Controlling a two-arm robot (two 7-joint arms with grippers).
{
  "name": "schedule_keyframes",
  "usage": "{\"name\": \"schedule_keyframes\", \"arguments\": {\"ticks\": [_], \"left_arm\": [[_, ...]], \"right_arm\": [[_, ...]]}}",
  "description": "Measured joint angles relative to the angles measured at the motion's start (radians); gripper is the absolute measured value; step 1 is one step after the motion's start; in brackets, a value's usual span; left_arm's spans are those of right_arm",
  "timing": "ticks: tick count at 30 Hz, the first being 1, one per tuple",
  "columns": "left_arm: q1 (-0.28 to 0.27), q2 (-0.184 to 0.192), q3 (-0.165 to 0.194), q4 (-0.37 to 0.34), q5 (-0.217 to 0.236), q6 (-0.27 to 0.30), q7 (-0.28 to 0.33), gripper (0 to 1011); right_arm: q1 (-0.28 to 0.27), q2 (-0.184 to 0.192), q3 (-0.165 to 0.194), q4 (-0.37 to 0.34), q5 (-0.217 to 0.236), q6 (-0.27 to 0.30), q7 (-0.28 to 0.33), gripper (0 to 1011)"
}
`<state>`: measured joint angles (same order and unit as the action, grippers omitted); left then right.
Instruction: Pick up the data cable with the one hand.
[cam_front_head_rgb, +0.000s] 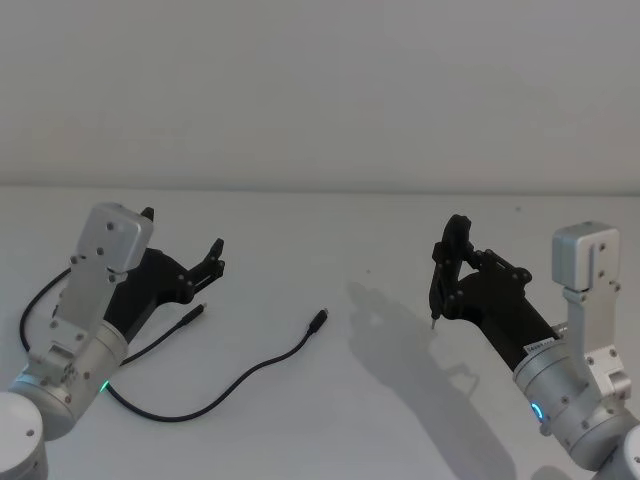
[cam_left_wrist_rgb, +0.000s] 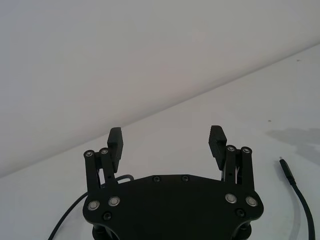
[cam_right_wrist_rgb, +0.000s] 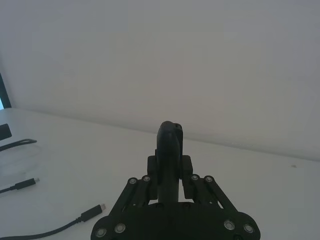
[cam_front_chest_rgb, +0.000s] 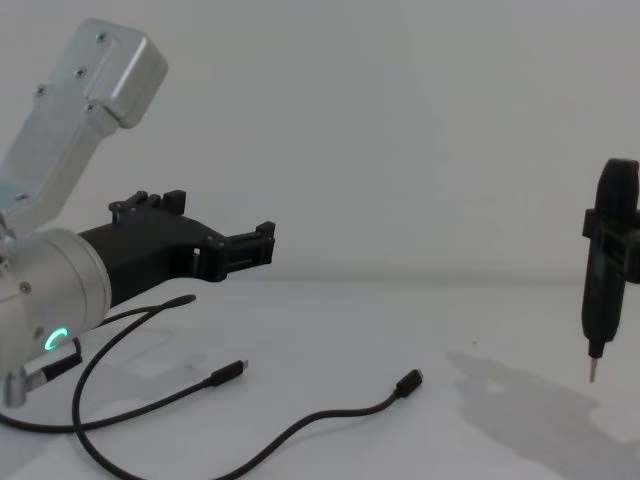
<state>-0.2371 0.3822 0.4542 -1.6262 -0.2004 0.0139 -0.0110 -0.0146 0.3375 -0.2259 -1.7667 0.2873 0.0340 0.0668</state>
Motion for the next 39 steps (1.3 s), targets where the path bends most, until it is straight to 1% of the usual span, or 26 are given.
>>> {"name": "schedule_keyframes", "arguments": {"ticks": [39], "left_arm": [[0.000, 0.000, 0.000, 0.000, 0.000, 0.000, 0.000, 1001]], "right_arm": [[0.000, 0.000, 0.000, 0.000, 0.000, 0.000, 0.000, 275]]}}
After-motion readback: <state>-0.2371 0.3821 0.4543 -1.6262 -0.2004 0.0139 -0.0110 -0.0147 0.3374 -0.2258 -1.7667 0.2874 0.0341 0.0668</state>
